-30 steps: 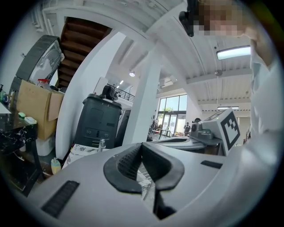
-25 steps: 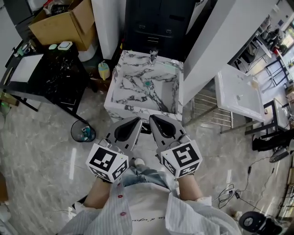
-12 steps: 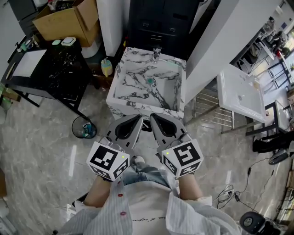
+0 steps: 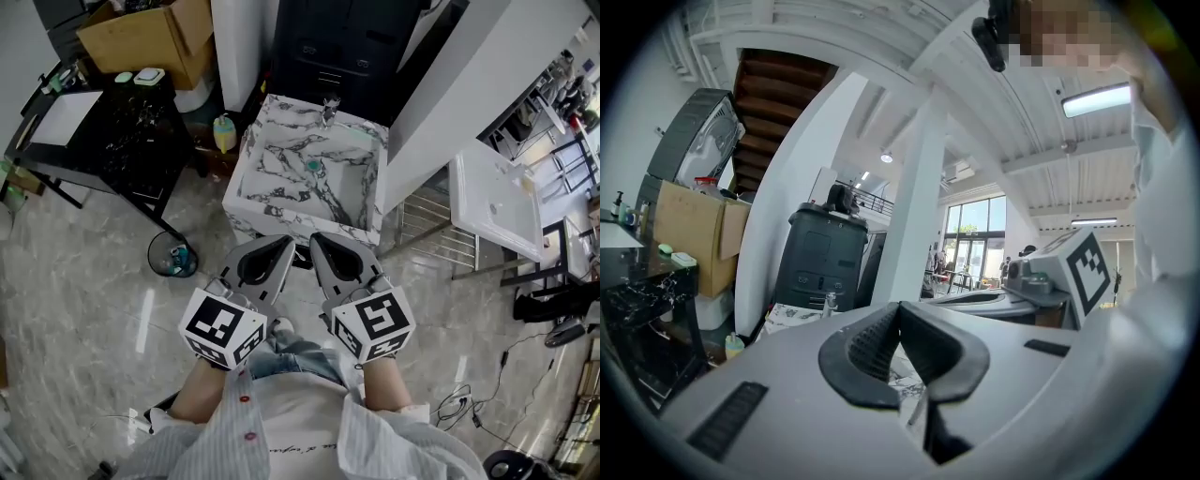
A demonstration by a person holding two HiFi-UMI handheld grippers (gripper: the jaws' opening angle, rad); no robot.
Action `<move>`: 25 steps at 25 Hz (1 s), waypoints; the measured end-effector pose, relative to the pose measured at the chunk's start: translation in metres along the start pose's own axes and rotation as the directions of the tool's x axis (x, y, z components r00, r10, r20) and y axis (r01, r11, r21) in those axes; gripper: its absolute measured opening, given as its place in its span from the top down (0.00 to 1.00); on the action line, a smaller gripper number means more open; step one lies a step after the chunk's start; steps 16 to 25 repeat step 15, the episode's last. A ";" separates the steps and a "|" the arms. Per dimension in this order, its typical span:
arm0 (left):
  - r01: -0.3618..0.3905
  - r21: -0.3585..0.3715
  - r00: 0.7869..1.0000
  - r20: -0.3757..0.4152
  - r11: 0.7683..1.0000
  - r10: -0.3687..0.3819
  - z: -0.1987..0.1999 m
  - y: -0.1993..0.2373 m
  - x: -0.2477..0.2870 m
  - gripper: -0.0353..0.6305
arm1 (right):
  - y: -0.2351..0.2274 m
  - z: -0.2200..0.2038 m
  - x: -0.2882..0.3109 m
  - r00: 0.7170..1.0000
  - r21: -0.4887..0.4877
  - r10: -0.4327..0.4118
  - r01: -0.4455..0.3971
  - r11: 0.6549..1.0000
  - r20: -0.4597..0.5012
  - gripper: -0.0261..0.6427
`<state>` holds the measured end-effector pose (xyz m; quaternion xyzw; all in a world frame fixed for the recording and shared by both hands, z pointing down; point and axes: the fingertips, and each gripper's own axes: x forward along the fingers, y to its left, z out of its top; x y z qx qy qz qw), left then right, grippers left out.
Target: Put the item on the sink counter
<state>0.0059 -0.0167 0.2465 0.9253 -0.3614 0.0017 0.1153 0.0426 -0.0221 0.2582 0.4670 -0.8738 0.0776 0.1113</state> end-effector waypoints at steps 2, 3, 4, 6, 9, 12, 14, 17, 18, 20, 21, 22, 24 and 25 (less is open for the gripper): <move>-0.009 -0.004 1.000 -0.003 1.000 0.009 -0.001 0.003 -0.001 0.92 | 0.000 -0.002 0.001 1.000 0.006 0.005 -0.005 1.000 -0.005 0.95; -0.013 -0.006 1.000 -0.005 1.000 0.013 -0.001 0.004 -0.001 0.92 | 0.000 -0.002 0.002 1.000 0.009 0.007 -0.007 1.000 -0.007 0.95; -0.017 -0.007 1.000 -0.006 1.000 0.017 -0.002 0.005 -0.002 0.92 | 0.001 -0.003 0.003 1.000 0.012 0.009 -0.009 1.000 -0.009 0.95; -0.023 -0.011 1.000 -0.007 1.000 0.023 -0.003 0.008 -0.004 0.92 | 0.003 -0.004 0.005 1.000 0.016 0.014 -0.014 1.000 -0.011 0.95; -0.028 -0.016 1.000 -0.010 0.999 0.028 -0.005 0.011 -0.006 0.92 | 0.005 -0.006 0.008 1.000 0.013 0.021 -0.021 1.000 -0.019 0.95; -0.029 -0.017 0.999 -0.014 0.999 0.029 -0.006 0.013 -0.005 0.92 | 0.005 -0.008 0.010 0.999 0.011 0.026 -0.025 1.000 -0.026 0.95; -0.030 -0.016 0.999 -0.016 0.999 0.030 -0.007 0.013 -0.005 0.92 | 0.005 -0.009 0.011 0.999 0.012 0.028 -0.028 1.000 -0.029 0.95; -0.031 -0.015 0.999 -0.017 0.999 0.031 -0.008 0.013 -0.005 0.92 | 0.005 -0.010 0.012 0.999 0.013 0.029 -0.029 1.000 -0.030 0.95; -0.031 -0.015 0.999 -0.017 0.999 0.031 -0.008 0.013 -0.005 0.92 | 0.005 -0.010 0.012 0.999 0.013 0.029 -0.029 1.000 -0.030 0.95; -0.031 -0.015 0.999 -0.017 0.999 0.031 -0.008 0.013 -0.005 0.92 | 0.005 -0.010 0.012 0.999 0.013 0.029 -0.029 1.000 -0.030 0.95; -0.031 -0.015 0.999 -0.017 0.999 0.031 -0.008 0.013 -0.005 0.92 | 0.005 -0.010 0.012 0.999 0.013 0.029 -0.029 1.000 -0.030 0.95; -0.031 -0.015 0.999 -0.017 0.999 0.031 -0.008 0.013 -0.005 0.92 | 0.005 -0.010 0.012 0.999 0.013 0.029 -0.029 1.000 -0.030 0.95; -0.031 -0.015 0.999 -0.017 0.999 0.031 -0.008 0.013 -0.005 0.92 | 0.005 -0.010 0.012 0.999 0.013 0.029 -0.029 1.000 -0.030 0.95; -0.031 -0.015 0.999 -0.017 0.999 0.031 -0.008 0.013 -0.005 0.92 | 0.005 -0.010 0.012 0.999 0.013 0.029 -0.029 1.000 -0.030 0.95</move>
